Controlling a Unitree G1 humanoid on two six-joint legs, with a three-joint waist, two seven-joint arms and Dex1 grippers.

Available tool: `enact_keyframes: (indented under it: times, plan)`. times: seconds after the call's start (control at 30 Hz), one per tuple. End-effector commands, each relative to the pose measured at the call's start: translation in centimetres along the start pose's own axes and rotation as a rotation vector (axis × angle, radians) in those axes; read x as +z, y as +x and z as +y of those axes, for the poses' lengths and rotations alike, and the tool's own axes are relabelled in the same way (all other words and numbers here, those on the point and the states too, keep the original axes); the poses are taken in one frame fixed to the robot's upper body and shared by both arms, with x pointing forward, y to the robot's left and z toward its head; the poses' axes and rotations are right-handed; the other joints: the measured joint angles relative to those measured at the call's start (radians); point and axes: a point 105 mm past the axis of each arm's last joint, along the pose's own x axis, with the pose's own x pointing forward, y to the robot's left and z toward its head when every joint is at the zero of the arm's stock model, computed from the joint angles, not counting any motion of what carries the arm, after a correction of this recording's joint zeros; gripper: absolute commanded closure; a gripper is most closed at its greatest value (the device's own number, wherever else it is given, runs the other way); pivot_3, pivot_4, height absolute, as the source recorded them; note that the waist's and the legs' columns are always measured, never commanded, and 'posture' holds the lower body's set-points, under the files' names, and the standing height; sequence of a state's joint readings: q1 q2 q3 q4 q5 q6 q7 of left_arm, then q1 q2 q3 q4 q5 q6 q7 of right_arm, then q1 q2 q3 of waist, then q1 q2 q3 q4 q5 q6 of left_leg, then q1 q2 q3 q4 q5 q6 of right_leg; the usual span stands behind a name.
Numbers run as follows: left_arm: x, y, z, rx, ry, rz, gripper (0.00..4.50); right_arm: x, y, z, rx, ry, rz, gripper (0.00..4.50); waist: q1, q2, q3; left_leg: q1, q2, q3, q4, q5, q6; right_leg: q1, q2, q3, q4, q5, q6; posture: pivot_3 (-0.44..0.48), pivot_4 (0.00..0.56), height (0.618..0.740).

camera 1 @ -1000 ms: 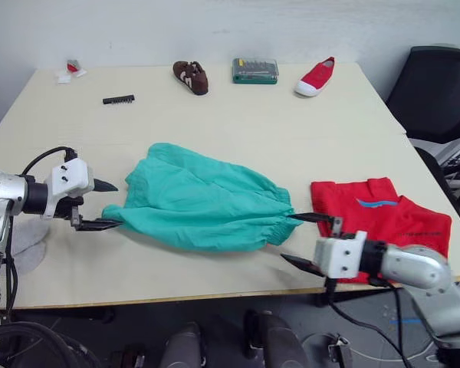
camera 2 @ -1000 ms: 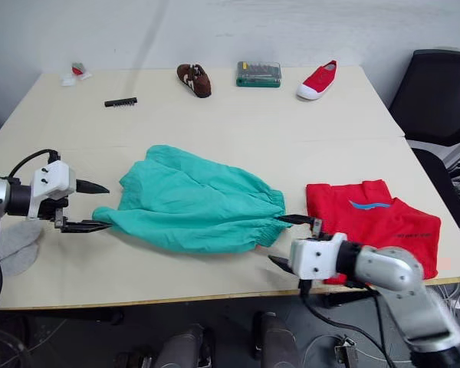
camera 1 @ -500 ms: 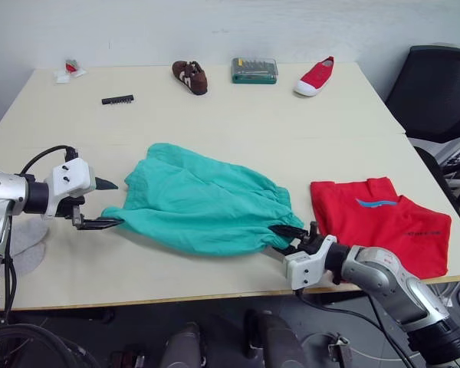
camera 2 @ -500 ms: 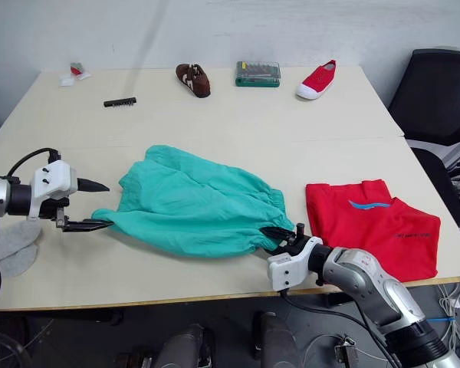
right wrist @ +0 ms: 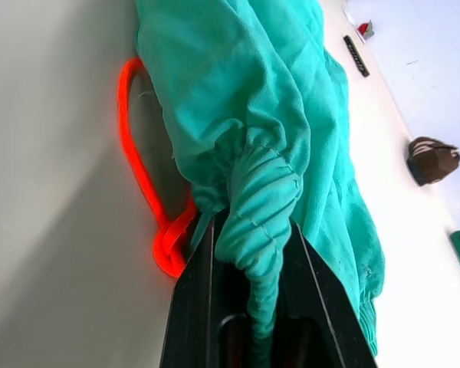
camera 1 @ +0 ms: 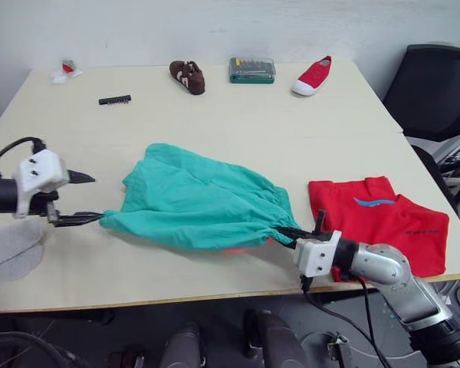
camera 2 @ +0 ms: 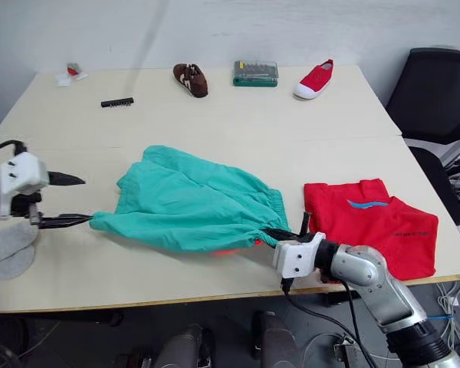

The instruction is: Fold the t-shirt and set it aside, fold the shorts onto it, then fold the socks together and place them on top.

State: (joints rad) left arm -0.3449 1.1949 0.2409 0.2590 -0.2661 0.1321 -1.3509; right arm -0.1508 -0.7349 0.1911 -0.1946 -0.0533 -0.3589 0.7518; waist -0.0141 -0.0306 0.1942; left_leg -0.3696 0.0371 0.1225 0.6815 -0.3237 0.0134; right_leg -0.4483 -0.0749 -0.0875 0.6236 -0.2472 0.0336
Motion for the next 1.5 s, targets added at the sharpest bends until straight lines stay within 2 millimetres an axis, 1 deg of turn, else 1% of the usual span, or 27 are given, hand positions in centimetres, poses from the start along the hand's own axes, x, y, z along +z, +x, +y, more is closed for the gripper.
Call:
enact_keyframes:
  times: [0.03,0.1,0.17,0.2,0.27,0.33,0.4,0.47,0.57,0.63,0.7,0.9,1.07,1.13,1.23,1.3,1.4,1.47,1.5]
  plan:
    - [1.1,-0.7,-0.5,0.011,0.069,-0.005,0.00,0.5,-0.3,-0.6,0.015,-0.006,-0.033,4.46,0.001,0.000,0.000,0.000,0.000,0.000,0.000,0.000,0.000,0.000,0.000,0.000,0.000,0.000,0.000,0.000,0.150,0.740]
    - [1.1,-0.4,-1.1,0.006,0.106,-0.006,0.00,0.5,-0.1,-0.5,0.028,-0.006,-0.035,4.46,0.005,0.000,0.000,0.000,0.000,0.000,0.000,0.000,0.001,0.000,0.000,0.000,0.000,0.000,0.000,0.000,0.150,0.740]
    - [1.3,0.8,-2.9,-0.055,0.141,-0.016,0.00,0.4,0.0,-0.6,0.033,-0.001,-0.036,4.46,0.008,0.000,0.000,0.000,0.000,0.000,0.000,-0.001,0.002,0.000,0.000,0.000,0.000,0.000,0.000,0.000,0.150,0.740]
    - [1.1,1.4,-3.8,-0.086,0.166,-0.005,0.00,0.4,0.1,-0.7,0.033,0.005,-0.040,4.46,0.009,0.000,0.000,0.000,0.000,0.000,0.000,-0.002,0.003,0.000,0.000,0.000,0.000,0.000,0.000,0.000,0.150,0.740]
    - [0.2,2.6,-4.6,-0.103,0.230,0.039,0.00,0.5,0.3,-0.9,0.032,0.012,-0.047,4.46,0.011,0.000,0.000,0.000,0.000,0.000,0.000,-0.002,0.003,0.000,-0.001,0.000,0.000,0.000,0.000,0.000,0.150,0.740]
    - [-0.7,3.9,-4.4,-0.073,0.295,0.074,0.00,0.6,0.4,-1.2,0.031,0.015,-0.051,4.46,0.013,0.000,0.000,0.000,0.000,0.000,0.000,-0.002,0.002,0.000,-0.001,0.000,0.001,0.000,-0.001,0.000,0.150,0.740]
    - [-1.3,4.7,-3.9,-0.042,0.339,0.092,0.00,0.7,0.5,-1.3,0.033,0.021,-0.056,4.46,0.013,0.000,0.000,0.001,0.000,0.000,0.000,-0.002,0.003,0.000,-0.001,0.000,0.002,0.000,-0.001,0.000,0.150,0.740]
    - [-1.7,5.9,-2.8,0.019,0.364,0.087,0.00,1.0,0.3,-1.2,0.043,0.039,-0.071,4.46,0.016,0.000,0.000,0.001,0.000,-0.001,0.000,-0.002,0.003,0.000,-0.001,0.000,0.002,0.000,-0.001,0.000,0.150,0.740]
    - [-1.9,7.0,-2.2,0.046,0.380,0.071,0.00,1.5,0.1,-1.3,0.052,0.061,-0.087,4.46,0.014,0.000,0.000,0.001,0.000,0.000,0.000,-0.002,0.004,0.000,-0.001,0.000,0.002,0.000,-0.001,0.000,0.150,0.740]
    - [-2.1,7.4,-2.1,0.045,0.363,0.057,0.39,1.8,0.1,-1.4,0.051,0.078,-0.095,4.50,0.009,0.000,0.000,0.001,0.000,0.000,0.000,-0.002,0.004,0.000,-0.001,0.000,0.002,0.000,-0.001,0.000,0.150,0.740]
    - [-2.5,7.7,-2.5,0.022,0.357,0.056,0.88,2.0,0.1,-1.4,0.052,0.088,-0.098,4.50,0.008,0.000,0.000,0.001,0.000,0.001,0.000,-0.002,0.003,0.000,-0.001,0.000,0.002,0.000,-0.001,0.000,0.150,0.740]
    - [-2.6,8.2,-3.2,-0.028,0.310,0.024,2.77,2.1,-0.1,-1.3,0.061,0.109,-0.090,4.50,0.012,0.000,0.000,0.001,0.000,0.000,0.000,-0.003,0.004,0.000,-0.001,-0.001,0.002,0.000,-0.001,0.000,0.150,0.740]
    - [-2.2,7.6,-4.0,-0.094,0.234,-0.001,4.38,2.1,-0.5,-1.1,0.074,0.151,-0.078,4.50,0.012,0.000,0.000,0.001,0.000,0.000,0.000,-0.003,0.004,0.000,-0.001,-0.001,0.002,0.000,-0.001,0.000,0.150,0.740]
    - [-2.2,7.1,-4.4,-0.135,0.195,0.005,4.45,2.3,-0.6,-1.1,0.081,0.179,-0.083,4.50,0.012,0.000,0.000,0.001,0.000,0.000,0.000,-0.003,0.004,0.000,-0.001,-0.001,0.002,0.000,-0.001,0.000,0.150,0.740]
    - [-2.2,6.4,-5.2,-0.222,0.142,0.016,4.45,3.1,-1.1,-1.1,0.101,0.277,-0.117,4.50,0.011,0.000,0.000,0.001,0.000,0.000,0.000,-0.003,0.004,0.000,-0.001,-0.001,0.002,0.000,-0.001,0.000,0.150,0.740]
    - [-1.9,6.0,-5.6,-0.267,0.105,0.012,4.45,3.7,-1.4,-1.1,0.122,0.342,-0.139,4.50,0.012,0.000,0.000,0.001,0.000,-0.001,0.000,-0.003,0.004,0.000,-0.001,-0.002,0.002,0.000,-0.001,0.000,0.150,0.740]
    - [-1.4,4.9,-7.0,-0.397,-0.014,0.013,4.45,4.9,-2.0,-1.0,0.174,0.458,-0.178,4.50,0.011,0.000,0.000,0.001,0.000,-0.001,0.000,-0.003,0.004,0.000,-0.001,-0.002,0.002,-0.001,-0.002,0.000,0.150,0.740]
    - [-1.1,4.4,-7.7,-0.459,-0.065,0.016,4.45,5.1,-2.2,-1.1,0.192,0.513,-0.183,4.50,0.012,0.000,0.000,0.000,0.001,-0.002,0.000,-0.003,0.004,0.000,-0.001,-0.002,0.002,-0.001,-0.002,0.000,0.150,0.740]
    - [-0.8,4.5,-7.5,-0.457,-0.073,0.007,4.45,5.0,-2.1,-1.2,0.194,0.528,-0.178,4.50,0.013,0.000,0.000,0.000,0.000,-0.002,0.000,-0.003,0.004,0.000,-0.001,-0.002,0.002,-0.001,-0.002,0.000,0.150,0.740]
